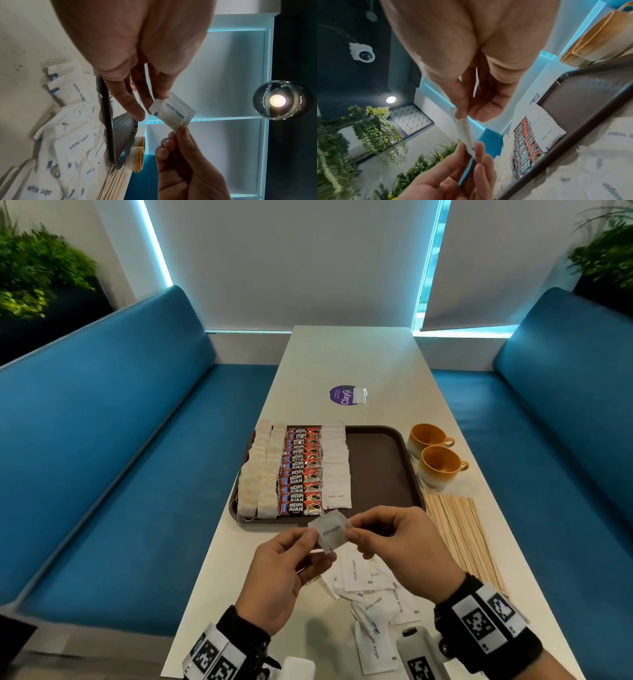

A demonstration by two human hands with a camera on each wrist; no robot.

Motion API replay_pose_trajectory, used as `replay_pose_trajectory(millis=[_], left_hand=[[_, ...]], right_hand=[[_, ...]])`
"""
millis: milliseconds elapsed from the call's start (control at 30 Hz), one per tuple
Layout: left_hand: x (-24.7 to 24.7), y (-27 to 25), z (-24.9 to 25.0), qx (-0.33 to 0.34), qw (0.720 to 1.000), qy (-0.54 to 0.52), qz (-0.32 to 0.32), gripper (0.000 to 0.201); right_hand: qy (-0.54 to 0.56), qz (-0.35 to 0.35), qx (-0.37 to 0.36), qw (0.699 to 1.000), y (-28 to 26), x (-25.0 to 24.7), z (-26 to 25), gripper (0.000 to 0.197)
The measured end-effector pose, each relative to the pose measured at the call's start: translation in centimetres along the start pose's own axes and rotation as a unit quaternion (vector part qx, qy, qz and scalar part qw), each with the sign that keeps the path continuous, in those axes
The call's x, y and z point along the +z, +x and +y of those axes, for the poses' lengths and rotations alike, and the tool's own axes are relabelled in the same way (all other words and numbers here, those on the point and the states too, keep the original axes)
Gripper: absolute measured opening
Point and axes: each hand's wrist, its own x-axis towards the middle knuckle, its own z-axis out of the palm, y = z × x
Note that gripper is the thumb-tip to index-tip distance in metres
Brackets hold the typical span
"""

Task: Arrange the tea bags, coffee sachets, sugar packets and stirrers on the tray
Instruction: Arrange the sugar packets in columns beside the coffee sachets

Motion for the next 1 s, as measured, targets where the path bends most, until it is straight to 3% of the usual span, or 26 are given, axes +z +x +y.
replay_pose_trajectory(millis=[300,567,667,867,1000], left_hand=[[0.3,0.1,0.1,-0.009,1.0,0.019,-0.021,0.019],[0.5,0.0,-0.1,-0.031,0.999,-0.021,-0.038,0.029],[0.3,0.2,-0.4,-0.01,0.999,0.017,-0.037,0.029],[-0.3,1.1,-1.2,-0.01,0.998,0.058,-0.022,0.028],[-0.3,1.9,-0.8,-0.029,0.998,0.052,-0.016,0.026]], right_hand=[[-0.036,-0.022,0.016,0.999,0.2,-0.4,0.2,0.007],[0.014,0.001,0.029,0.999,0.5,0.1,0.5,0.006],[0.023,0.009,0.045,0.999,0.7,0.2,0.9,0.002],[-0.001,-0.01,0.012,1.0,0.7,0.6,1.6,0.013],[-0.03,-0.035,0.038,0.998,1.2,0.4,2.4,0.02]])
